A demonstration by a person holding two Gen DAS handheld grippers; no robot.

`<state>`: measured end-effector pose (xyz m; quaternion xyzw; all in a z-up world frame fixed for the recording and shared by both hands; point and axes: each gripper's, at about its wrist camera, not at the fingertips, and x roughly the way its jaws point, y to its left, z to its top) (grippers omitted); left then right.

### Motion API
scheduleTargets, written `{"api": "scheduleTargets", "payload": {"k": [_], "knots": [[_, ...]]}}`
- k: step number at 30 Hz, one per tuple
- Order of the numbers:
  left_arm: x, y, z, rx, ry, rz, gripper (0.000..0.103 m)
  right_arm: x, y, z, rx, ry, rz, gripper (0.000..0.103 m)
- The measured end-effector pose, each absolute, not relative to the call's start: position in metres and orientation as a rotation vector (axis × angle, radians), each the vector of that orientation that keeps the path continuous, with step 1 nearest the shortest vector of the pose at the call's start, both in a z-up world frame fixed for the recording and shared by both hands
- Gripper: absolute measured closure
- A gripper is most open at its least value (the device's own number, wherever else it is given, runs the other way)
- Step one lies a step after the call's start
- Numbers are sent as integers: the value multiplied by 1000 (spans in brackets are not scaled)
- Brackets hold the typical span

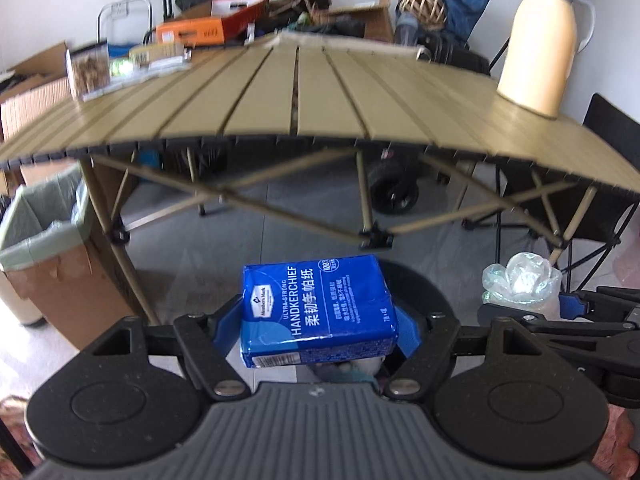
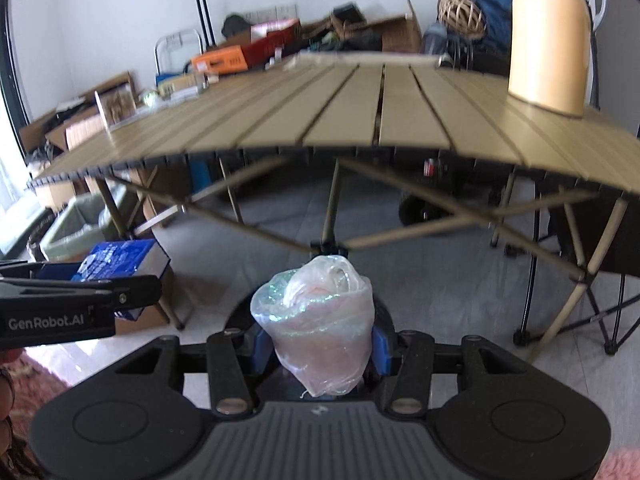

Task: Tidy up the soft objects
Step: 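Carry the tissue pack with the left tool while the right tool carries the bag to the bin, then open the right tool over the bin to drop the plastic bag, then move the left tool over the bin and release the tissue pack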

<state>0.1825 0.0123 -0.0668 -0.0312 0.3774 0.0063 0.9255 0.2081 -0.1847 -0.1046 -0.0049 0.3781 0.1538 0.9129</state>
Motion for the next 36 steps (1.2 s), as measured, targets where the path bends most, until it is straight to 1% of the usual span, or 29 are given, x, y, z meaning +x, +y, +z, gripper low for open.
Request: {"api": "scheduleTargets", "payload": {"k": [7,17,20,21,22,23,24,25,27,30,36], "knots": [[192,27,-101,-104,865,39,27,220,-172,-132,-43,870,317,55],[213,49,-128,-142,929,55,27,255,-152,-166,-65,973,314,55],[219,54,-135,-139,939,67,27,269,-146,-176,-65,998,313,52],[220,56,-136,-142,943,71,27,275,-145,-180,-59,1006,314,46],[222,58,-138,-145,947,75,27,279,-143,-184,-49,1015,315,35],[224,60,-140,-146,952,79,27,284,-143,-187,-39,1021,317,29],[226,62,-143,-146,957,84,27,288,-142,-189,-34,1025,315,19],[227,64,-145,-147,963,89,27,292,-141,-192,-34,1026,312,15],[230,67,-149,-151,978,95,27,299,-139,-196,-36,1029,310,14],[233,69,-154,-152,997,103,27,305,-137,-202,-35,1036,310,0],[239,65,-161,-139,1022,102,27,312,-142,-206,-30,1041,294,0]]}}
